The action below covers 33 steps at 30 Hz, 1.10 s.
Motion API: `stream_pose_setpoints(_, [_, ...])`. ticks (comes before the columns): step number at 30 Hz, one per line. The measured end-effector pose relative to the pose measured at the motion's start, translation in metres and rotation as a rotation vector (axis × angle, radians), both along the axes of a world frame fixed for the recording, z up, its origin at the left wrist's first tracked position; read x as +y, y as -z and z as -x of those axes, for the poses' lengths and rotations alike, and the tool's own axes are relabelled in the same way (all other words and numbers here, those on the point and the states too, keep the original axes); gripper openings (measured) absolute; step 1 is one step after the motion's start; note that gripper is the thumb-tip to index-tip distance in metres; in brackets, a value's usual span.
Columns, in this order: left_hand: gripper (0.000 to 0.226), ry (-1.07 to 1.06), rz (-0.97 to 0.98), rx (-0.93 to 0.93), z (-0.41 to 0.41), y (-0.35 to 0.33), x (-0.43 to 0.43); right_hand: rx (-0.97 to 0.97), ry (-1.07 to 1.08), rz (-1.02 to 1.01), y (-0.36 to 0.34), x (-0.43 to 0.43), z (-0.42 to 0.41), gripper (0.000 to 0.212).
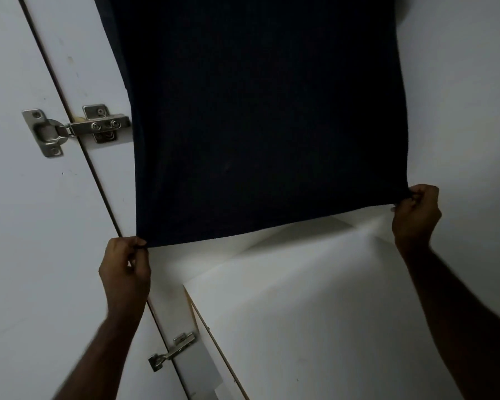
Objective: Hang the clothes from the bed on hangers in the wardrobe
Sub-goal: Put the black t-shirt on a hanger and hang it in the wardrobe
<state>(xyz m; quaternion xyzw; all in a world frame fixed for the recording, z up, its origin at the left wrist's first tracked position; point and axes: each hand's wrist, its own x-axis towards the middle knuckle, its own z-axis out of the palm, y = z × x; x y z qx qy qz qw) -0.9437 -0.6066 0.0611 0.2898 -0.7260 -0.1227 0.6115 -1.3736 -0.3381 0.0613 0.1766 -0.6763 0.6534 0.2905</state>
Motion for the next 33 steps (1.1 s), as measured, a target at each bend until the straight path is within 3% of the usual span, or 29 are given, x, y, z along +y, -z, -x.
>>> stream_pose_setpoints(4, [0.035, -0.047, 0.036, -0.087, -0.001, 0.004, 0.001, 0.203, 0.072, -0.229, 0.011, -0.005, -0.003, 0.021])
stream_pose_setpoints(9, [0.038, 0.007, -0.065, -0.059, -0.001, -0.002, 0.001, 0.244, 0.070, -0.375, 0.014, -0.011, 0.009, 0.028])
stream_pose_setpoints(13, [0.019, 0.087, -0.129, 0.041, 0.002, -0.010, 0.007, 0.181, 0.017, -0.358, 0.002, -0.017, 0.014, 0.039])
stream_pose_setpoints(16, [0.013, 0.083, -0.168, 0.138, 0.006, -0.015, 0.005, 0.086, -0.096, -0.291, -0.005, -0.023, 0.012, 0.023])
stream_pose_setpoints(19, [0.014, 0.111, -0.213, 0.151, 0.008, -0.011, -0.003, -0.043, -0.139, -0.241, -0.008, -0.032, 0.019, 0.026])
stream_pose_setpoints(24, [0.024, 0.188, -0.300, 0.194, 0.008, -0.004, -0.011, -0.183, -0.121, -0.222, -0.002, -0.050, 0.034, 0.006])
stream_pose_setpoints(33, [0.013, 0.244, -0.330, 0.170, 0.010, -0.004, -0.005, -0.292, -0.089, -0.179, 0.009, -0.079, 0.047, 0.033])
